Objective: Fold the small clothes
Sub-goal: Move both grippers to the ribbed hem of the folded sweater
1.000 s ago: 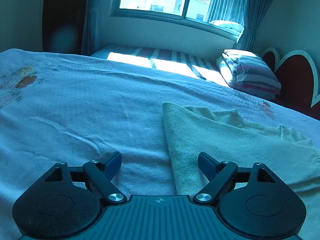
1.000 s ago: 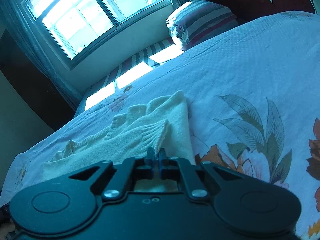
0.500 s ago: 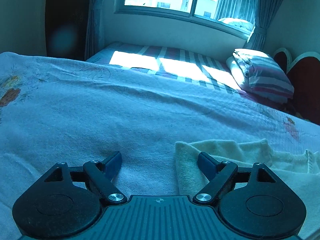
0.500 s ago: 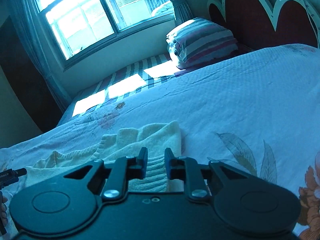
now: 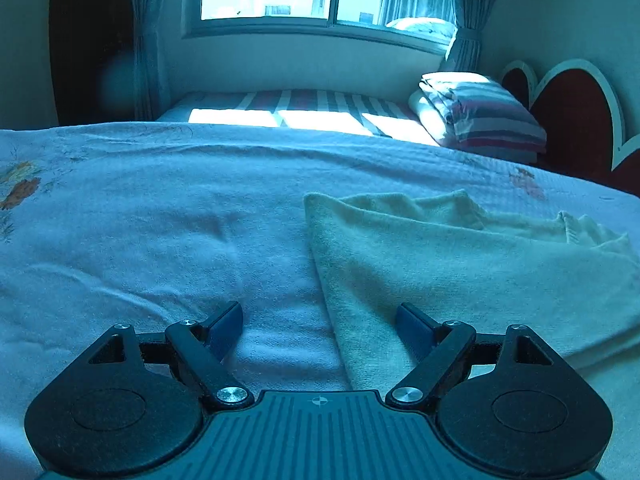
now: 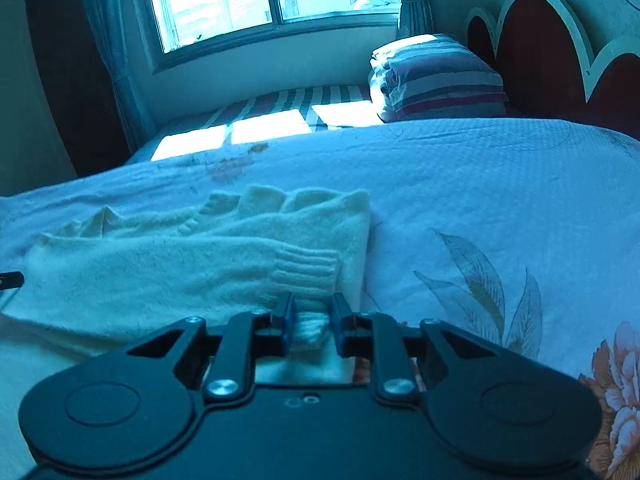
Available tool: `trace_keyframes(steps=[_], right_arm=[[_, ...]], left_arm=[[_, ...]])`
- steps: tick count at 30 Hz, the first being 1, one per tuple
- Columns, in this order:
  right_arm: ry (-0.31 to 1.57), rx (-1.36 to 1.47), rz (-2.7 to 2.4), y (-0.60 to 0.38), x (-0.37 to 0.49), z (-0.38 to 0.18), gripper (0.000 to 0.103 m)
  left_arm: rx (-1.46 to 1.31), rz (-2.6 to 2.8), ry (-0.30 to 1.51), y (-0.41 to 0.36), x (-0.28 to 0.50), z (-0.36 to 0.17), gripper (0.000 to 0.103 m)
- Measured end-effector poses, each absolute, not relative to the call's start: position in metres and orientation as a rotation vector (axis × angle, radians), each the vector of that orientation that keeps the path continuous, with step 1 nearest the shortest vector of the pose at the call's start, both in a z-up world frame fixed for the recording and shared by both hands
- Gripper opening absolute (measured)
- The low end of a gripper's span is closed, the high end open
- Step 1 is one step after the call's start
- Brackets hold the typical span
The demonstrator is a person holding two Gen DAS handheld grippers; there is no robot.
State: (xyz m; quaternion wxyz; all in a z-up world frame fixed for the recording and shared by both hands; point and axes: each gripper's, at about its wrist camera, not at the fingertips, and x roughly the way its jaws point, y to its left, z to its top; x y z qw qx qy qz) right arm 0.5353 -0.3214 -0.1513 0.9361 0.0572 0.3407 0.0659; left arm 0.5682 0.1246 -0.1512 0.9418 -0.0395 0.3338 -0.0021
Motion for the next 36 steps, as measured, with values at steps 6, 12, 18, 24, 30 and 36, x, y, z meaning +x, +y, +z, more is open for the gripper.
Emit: trace_keyframes(steps=[6,12,18,24,30,36], right_arm=[[0.666,0.126,0.145,-0.322,0.526,-0.132,0.023],[0.709,0.097,0.149,-0.321,0.525,-0.151,0.023],[0.704,0.155,0.147,-0.330,0.515,-0.137,0.025],[0.708,0.232,0.194,-0.357,0.473,-0.129,0.035],[0.760,0.339,0.259,-0.392,0.425,-0.138,0.044],[0.807,0.357,0.293,-0.405,0.388,-0.138,0.044]], left_arm=[[-0.076,-0.003,0.641,0.123,0.553,-0.127,0.084],[-0.058,-0.018,0.685,0.120,0.554,-0.150,0.086],[-0.062,0.001,0.690,0.122,0.534,-0.136,0.086],[-0.102,-0.028,0.727,0.130,0.469,-0.126,0.086],[-0.116,-0.050,0.782,0.123,0.395,-0.131,0.086],[-0.177,-0.040,0.805,0.115,0.346,-0.136,0.086]])
